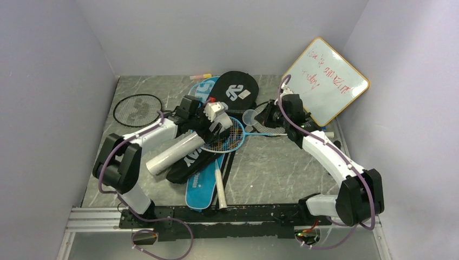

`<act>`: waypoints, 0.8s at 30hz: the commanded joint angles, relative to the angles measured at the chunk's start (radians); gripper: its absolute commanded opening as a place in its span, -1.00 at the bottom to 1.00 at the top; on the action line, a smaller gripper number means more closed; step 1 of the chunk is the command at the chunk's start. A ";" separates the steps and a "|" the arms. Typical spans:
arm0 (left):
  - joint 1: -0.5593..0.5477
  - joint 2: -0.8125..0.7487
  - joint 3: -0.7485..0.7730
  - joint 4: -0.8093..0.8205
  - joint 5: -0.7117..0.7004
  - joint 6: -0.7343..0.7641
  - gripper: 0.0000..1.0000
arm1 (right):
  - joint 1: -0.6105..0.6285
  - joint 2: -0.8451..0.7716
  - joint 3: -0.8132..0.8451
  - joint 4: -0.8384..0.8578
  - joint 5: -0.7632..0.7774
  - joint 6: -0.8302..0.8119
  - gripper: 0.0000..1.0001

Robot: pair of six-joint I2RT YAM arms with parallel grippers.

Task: Pack up the badminton gear
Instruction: Pick up the shuttle tube at the center of the board.

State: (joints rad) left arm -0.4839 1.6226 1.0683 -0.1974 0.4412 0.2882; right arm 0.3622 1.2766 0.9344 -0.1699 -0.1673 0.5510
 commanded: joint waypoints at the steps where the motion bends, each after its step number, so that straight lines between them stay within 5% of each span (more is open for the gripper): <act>1: -0.017 0.035 0.052 -0.035 -0.054 0.053 0.86 | -0.023 -0.016 -0.010 0.106 -0.124 0.046 -1.00; 6: -0.019 0.044 0.074 -0.062 -0.040 0.081 0.30 | -0.040 -0.011 -0.005 0.113 -0.191 0.051 -1.00; 13: -0.020 -0.093 0.005 0.061 0.090 0.109 0.08 | -0.066 -0.035 -0.013 0.160 -0.350 0.102 -1.00; 16: -0.020 -0.170 -0.031 0.109 0.173 0.158 -0.18 | -0.075 -0.071 -0.043 0.236 -0.411 0.149 -1.00; 24: -0.021 -0.370 -0.167 0.299 0.288 0.223 -0.10 | -0.077 -0.162 -0.138 0.563 -0.576 0.339 -1.00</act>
State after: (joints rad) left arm -0.4992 1.3277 0.9432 -0.0566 0.6147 0.4480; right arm 0.2890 1.1614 0.8112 0.1528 -0.6239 0.7765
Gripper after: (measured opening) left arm 0.683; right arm 0.109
